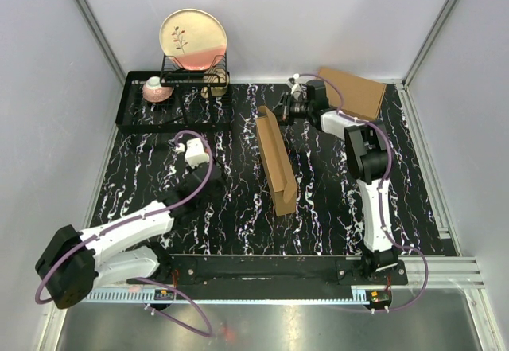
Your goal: Fold the paper box
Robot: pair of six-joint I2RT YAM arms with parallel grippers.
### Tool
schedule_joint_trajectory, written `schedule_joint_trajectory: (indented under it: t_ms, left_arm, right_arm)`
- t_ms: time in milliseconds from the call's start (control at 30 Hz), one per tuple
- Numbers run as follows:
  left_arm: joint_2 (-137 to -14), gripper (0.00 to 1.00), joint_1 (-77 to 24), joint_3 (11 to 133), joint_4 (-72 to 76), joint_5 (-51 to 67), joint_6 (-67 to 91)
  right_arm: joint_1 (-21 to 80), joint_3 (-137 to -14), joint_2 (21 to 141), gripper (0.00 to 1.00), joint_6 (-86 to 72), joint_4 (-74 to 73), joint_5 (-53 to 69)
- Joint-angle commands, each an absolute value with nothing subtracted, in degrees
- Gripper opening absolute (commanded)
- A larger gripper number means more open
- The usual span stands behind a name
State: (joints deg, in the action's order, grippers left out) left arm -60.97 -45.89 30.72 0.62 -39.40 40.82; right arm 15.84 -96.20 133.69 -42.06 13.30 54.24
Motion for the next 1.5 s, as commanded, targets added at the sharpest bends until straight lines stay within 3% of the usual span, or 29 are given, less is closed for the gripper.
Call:
schedule_joint_trajectory:
  t_ms: [0, 267, 733, 867, 1033, 1167, 1267, 1467]
  left_arm:
    - [-59.33, 0.39, -44.91, 32.69, 0.97, -38.59, 40.78]
    - [-61.52, 0.39, -44.65, 33.4, 1.93, -36.12, 41.57]
    - [-61.61, 0.38, -44.74, 31.82, 2.55, -33.4, 43.59]
    - [-61.44, 0.38, -44.74, 31.73, 2.55, -33.75, 43.77]
    - [-60.65, 0.39, -44.65, 33.04, 1.67, -35.51, 42.72]
    - [-60.64, 0.39, -42.9, 34.1, 1.14, -35.16, 42.71]
    - [-61.61, 0.4, -37.81, 34.01, 2.28, -29.82, 45.35]
    - [-68.37, 0.41, -31.82, 37.7, 7.46, -19.88, 44.3]
  right_arm:
    - [17.22, -95.72, 134.82, 0.08, -38.06, 8.88, 60.29]
    - [17.58, -87.64, 131.49, 0.09, -37.0, 10.19, 60.82]
    - [21.88, -84.55, 129.38, 0.15, -34.1, 5.45, 61.09]
    - [19.69, -79.22, 124.64, 0.16, -36.01, 6.93, 52.33]
    - [12.5, -70.43, 110.07, 0.28, -42.01, 9.23, 39.14]
    - [11.16, -66.54, 95.39, 0.31, -38.95, 1.34, 22.27]
    - [11.25, -60.4, 83.35, 0.3, -38.67, -3.95, 12.97]
    - [11.78, -44.58, 59.53, 0.25, -39.29, -11.24, 5.9]
